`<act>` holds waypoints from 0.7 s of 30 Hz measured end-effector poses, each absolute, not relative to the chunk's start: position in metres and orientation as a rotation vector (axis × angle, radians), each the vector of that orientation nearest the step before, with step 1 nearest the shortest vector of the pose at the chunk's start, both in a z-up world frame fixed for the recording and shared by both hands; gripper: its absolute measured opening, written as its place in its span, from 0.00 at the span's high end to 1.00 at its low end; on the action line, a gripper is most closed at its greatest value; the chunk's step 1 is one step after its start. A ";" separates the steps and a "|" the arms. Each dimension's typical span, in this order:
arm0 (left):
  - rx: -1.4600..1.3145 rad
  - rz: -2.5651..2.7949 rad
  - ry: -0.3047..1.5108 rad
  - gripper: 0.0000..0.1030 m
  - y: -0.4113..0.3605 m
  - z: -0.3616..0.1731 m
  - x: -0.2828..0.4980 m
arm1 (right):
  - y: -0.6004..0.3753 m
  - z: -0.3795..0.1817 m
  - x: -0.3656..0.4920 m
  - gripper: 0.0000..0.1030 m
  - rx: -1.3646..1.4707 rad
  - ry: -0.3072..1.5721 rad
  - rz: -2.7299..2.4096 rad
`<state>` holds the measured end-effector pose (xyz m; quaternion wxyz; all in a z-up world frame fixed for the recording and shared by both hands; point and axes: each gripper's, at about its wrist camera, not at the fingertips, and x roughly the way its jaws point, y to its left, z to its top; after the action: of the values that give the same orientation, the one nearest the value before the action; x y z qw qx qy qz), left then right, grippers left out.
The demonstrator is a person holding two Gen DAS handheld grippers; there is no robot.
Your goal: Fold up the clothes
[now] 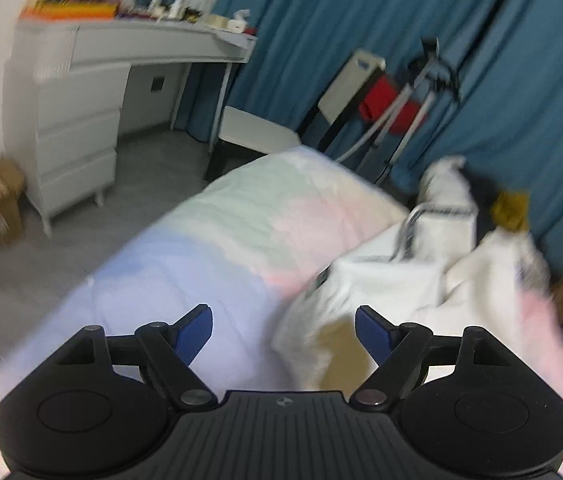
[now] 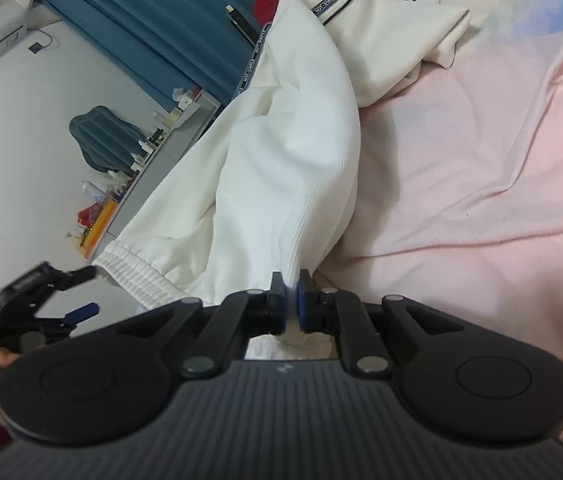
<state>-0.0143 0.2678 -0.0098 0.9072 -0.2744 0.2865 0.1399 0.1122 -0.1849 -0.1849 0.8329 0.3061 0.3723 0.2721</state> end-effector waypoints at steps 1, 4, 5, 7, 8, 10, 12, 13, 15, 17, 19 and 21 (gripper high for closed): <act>-0.637 0.269 0.576 0.22 0.272 -0.010 -0.023 | -0.186 -0.185 0.112 0.90 0.656 0.790 0.575; -0.866 0.167 0.553 0.20 0.283 -0.019 -0.032 | -0.188 -0.186 0.110 0.90 0.679 0.794 0.570; -0.925 0.131 0.567 0.20 0.286 -0.025 -0.031 | -0.189 -0.186 0.109 0.89 0.686 0.795 0.569; -1.042 0.057 0.597 0.20 0.291 -0.038 -0.028 | -0.193 -0.186 0.108 0.88 0.710 0.793 0.563; -1.084 0.025 0.614 0.19 0.293 -0.044 -0.026 | -0.194 -0.186 0.108 0.88 0.722 0.793 0.560; -1.146 -0.036 0.635 0.18 0.293 -0.055 -0.021 | -0.196 -0.187 0.108 0.87 0.732 0.793 0.554; -1.193 -0.043 0.644 0.18 0.293 -0.065 -0.017 | -0.197 -0.187 0.108 0.83 0.732 0.795 0.550; -1.224 -0.047 0.647 0.18 0.293 -0.071 -0.013 | -0.196 -0.187 0.109 0.75 0.727 0.796 0.553; -1.280 -0.085 0.641 0.18 0.291 -0.083 -0.004 | -0.192 -0.188 0.110 0.59 0.712 0.800 0.561; -1.291 -0.103 0.636 0.20 0.289 -0.091 0.003 | -0.188 -0.188 0.110 0.50 0.694 0.802 0.564; -1.260 -0.100 0.627 0.22 0.284 -0.097 0.012 | -0.185 -0.188 0.110 0.49 0.677 0.801 0.564; -1.224 -0.092 0.620 0.28 0.281 -0.103 0.020 | -0.182 -0.188 0.110 0.49 0.653 0.796 0.559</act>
<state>0.0195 0.2805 -0.1030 0.7727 -0.5650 0.2862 -0.0426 0.1100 -0.1822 -0.1884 0.8333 0.3083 0.3757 0.2636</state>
